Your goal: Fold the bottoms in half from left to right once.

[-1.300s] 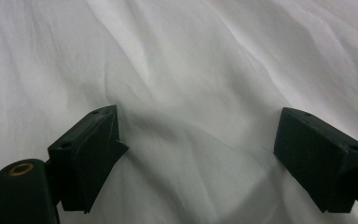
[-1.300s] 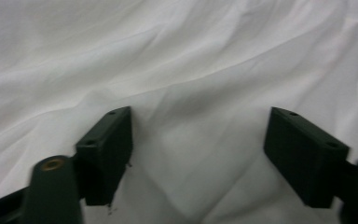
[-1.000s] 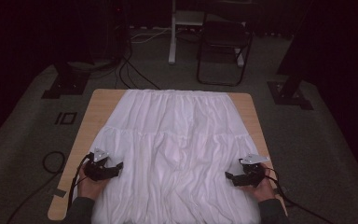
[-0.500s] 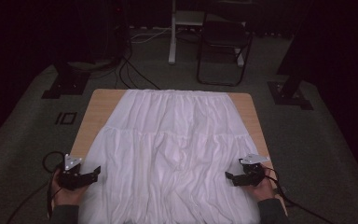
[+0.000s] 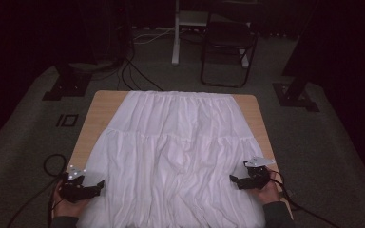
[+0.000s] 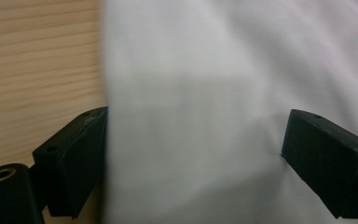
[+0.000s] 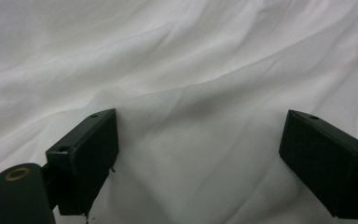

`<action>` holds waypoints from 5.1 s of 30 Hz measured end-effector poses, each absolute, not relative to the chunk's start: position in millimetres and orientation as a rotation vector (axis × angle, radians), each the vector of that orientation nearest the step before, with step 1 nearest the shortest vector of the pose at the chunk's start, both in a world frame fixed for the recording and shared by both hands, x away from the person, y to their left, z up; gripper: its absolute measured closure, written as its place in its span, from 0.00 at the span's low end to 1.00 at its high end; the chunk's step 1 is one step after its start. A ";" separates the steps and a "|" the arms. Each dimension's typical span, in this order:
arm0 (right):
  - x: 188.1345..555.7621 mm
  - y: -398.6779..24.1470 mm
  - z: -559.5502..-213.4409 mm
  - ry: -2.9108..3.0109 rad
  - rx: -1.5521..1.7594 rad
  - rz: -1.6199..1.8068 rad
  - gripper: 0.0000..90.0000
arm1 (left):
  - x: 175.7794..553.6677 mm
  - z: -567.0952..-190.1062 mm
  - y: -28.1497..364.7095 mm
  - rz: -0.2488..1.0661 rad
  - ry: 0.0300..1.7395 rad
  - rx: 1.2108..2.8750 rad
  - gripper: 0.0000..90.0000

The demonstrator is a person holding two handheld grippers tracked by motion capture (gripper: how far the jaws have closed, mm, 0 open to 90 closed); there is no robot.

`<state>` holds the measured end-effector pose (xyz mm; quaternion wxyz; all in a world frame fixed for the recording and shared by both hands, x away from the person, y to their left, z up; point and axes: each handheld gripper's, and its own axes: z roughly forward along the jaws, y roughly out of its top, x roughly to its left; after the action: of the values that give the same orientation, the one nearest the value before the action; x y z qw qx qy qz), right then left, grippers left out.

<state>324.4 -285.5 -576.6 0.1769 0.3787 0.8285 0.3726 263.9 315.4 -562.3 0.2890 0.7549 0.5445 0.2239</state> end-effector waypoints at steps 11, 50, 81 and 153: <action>320.3 -284.8 -575.4 2.315 1.072 1.087 0.39 | 267.6 -553.2 294.5 0.519 1.355 2.062 0.88; 288.9 -352.7 -570.7 2.142 1.358 0.974 0.95 | 284.2 -510.4 406.4 1.042 1.674 1.934 0.96; 289.9 -355.6 -573.4 2.105 1.374 1.005 0.94 | 251.4 -401.1 175.8 0.554 0.689 2.000 0.96; 320.5 -332.7 -561.8 2.086 1.421 0.920 0.93 | 321.9 -550.5 119.5 0.589 1.006 2.288 0.77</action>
<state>320.5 -332.7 -561.8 0.2257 0.5152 0.7564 0.3337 321.9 119.5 -550.5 0.2828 0.8547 0.3757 0.2200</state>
